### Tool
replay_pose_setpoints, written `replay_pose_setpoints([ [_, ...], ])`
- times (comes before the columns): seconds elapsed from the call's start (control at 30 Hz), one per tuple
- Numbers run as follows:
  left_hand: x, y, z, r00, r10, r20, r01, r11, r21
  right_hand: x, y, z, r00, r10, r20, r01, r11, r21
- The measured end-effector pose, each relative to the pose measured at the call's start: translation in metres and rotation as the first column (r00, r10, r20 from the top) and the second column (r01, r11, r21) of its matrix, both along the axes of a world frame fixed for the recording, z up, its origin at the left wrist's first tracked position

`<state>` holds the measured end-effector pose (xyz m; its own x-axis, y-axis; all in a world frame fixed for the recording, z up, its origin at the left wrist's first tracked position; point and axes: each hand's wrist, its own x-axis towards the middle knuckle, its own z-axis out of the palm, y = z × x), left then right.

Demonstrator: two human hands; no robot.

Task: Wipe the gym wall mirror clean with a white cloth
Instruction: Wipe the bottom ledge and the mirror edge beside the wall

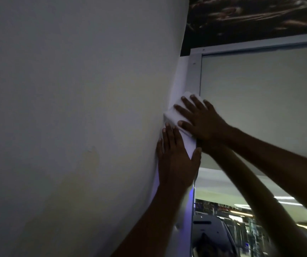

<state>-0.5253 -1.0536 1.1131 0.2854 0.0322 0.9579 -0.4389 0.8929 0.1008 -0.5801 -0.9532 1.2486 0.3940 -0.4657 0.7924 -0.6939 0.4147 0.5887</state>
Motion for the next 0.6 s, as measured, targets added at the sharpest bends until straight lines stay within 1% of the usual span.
replay_pose_setpoints([
  [0.1, 0.000, 0.003, -0.010, 1.000, 0.012, -0.024, -0.012, 1.000, 0.002, 0.001, 0.009, -0.013, 0.994, 0.042, 0.100, -0.035, 0.997, -0.070],
  [0.13, 0.000, 0.003, -0.014, 1.000, 0.002, -0.009, -0.002, 1.000, 0.010, -0.001, 0.005, -0.023, 0.995, 0.043, 0.087, -0.036, 0.996, -0.086],
  [0.2, -0.001, 0.004, -0.019, 1.000, -0.017, 0.020, 0.016, 1.000, 0.027, -0.007, 0.002, -0.042, 0.999, 0.035, 0.004, -0.034, 0.997, -0.067],
  [0.27, 0.001, 0.005, -0.023, 0.999, -0.010, 0.032, 0.009, 0.999, 0.042, -0.015, 0.011, -0.045, 0.997, 0.029, -0.065, -0.030, 0.999, -0.017],
  [0.3, 0.002, 0.004, -0.025, 1.000, 0.008, 0.026, -0.009, 0.999, 0.036, -0.018, 0.015, -0.041, 0.997, 0.031, -0.069, -0.033, 0.999, -0.033],
  [0.37, 0.001, 0.003, -0.035, 0.999, 0.033, 0.008, -0.033, 0.999, 0.033, -0.014, 0.020, -0.042, 1.000, 0.029, 0.011, -0.028, 0.996, -0.088],
  [0.43, 0.001, 0.004, -0.050, 0.999, 0.031, 0.036, -0.033, 0.998, 0.056, -0.010, 0.006, -0.063, 0.998, 0.037, 0.047, -0.031, 0.992, -0.119],
  [0.47, 0.001, 0.004, -0.058, 0.998, 0.018, 0.056, -0.022, 0.997, 0.075, -0.012, -0.002, -0.078, 0.999, 0.042, 0.004, -0.041, 0.993, -0.115],
  [0.53, 0.002, 0.005, -0.070, 0.997, 0.005, 0.083, -0.014, 0.995, 0.100, -0.020, -0.001, -0.098, 0.994, 0.044, -0.103, -0.049, 0.998, -0.045],
  [0.57, 0.004, 0.005, -0.076, 0.996, 0.008, 0.090, -0.018, 0.994, 0.107, -0.024, 0.007, -0.096, 0.990, 0.044, -0.137, -0.047, 0.999, -0.019],
  [0.6, 0.006, 0.006, -0.081, 0.994, 0.006, 0.110, -0.019, 0.993, 0.117, -0.026, 0.015, -0.091, 0.987, 0.042, -0.158, -0.048, 0.998, -0.035],
])
